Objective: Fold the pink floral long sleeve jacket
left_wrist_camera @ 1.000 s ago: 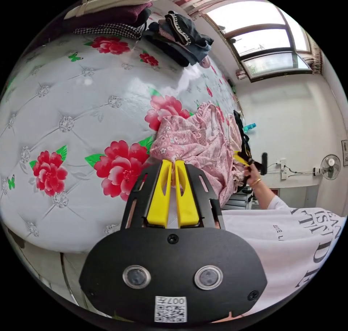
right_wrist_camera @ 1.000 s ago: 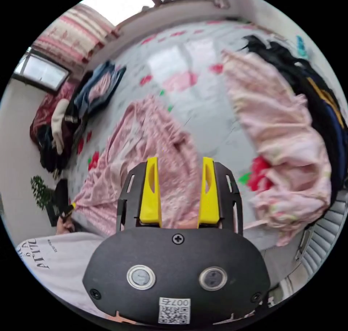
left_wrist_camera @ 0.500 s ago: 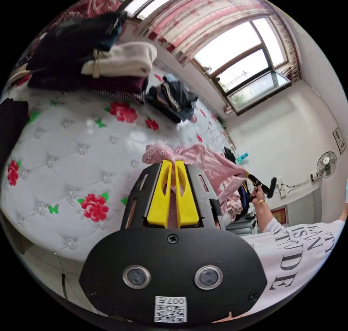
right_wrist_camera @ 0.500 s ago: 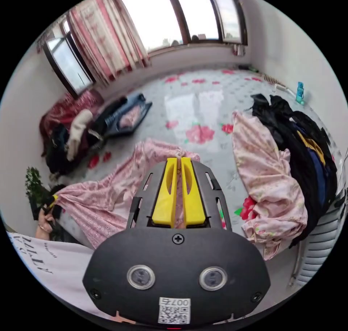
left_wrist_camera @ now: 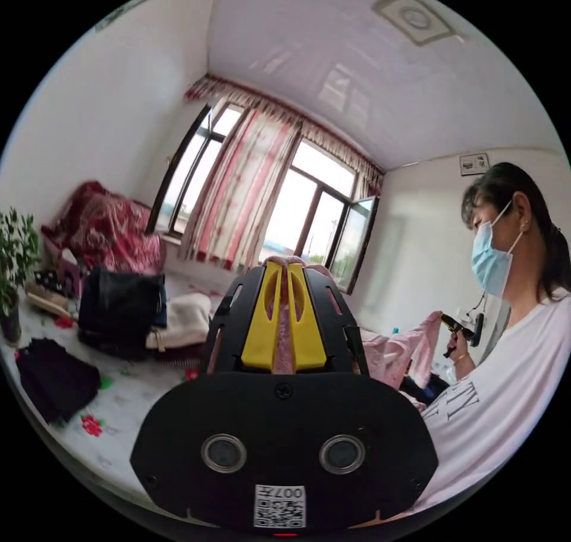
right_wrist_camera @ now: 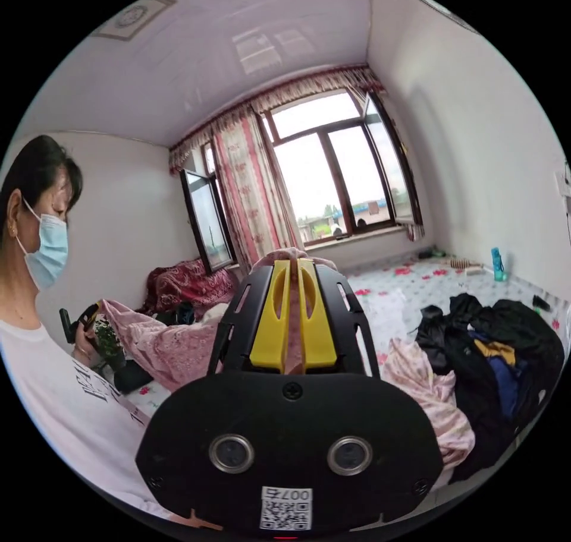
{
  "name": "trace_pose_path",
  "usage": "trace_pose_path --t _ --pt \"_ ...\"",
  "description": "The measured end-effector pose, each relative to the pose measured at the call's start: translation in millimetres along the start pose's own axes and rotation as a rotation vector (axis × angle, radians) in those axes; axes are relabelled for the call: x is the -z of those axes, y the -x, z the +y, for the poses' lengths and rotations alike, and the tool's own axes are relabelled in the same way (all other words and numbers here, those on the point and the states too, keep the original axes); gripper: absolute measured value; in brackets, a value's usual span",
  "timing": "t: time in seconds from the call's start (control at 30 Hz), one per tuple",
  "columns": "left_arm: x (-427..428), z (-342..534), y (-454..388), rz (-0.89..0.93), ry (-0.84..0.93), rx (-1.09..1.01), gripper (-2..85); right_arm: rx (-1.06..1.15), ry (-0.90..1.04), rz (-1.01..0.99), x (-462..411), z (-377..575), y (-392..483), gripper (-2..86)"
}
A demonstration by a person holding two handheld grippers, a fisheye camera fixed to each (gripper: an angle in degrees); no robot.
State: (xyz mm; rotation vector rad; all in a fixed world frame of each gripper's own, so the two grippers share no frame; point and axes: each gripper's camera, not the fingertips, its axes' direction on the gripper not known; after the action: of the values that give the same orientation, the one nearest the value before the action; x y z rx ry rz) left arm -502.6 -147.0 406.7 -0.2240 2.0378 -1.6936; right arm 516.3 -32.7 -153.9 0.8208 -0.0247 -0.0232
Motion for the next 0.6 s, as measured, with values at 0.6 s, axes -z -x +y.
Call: trace_pose_path --t 0.6 --pt "-149 285 41 -0.322 0.903 0.353 5.9 -0.466 0.724 0.029 -280 183 -187 5.5"
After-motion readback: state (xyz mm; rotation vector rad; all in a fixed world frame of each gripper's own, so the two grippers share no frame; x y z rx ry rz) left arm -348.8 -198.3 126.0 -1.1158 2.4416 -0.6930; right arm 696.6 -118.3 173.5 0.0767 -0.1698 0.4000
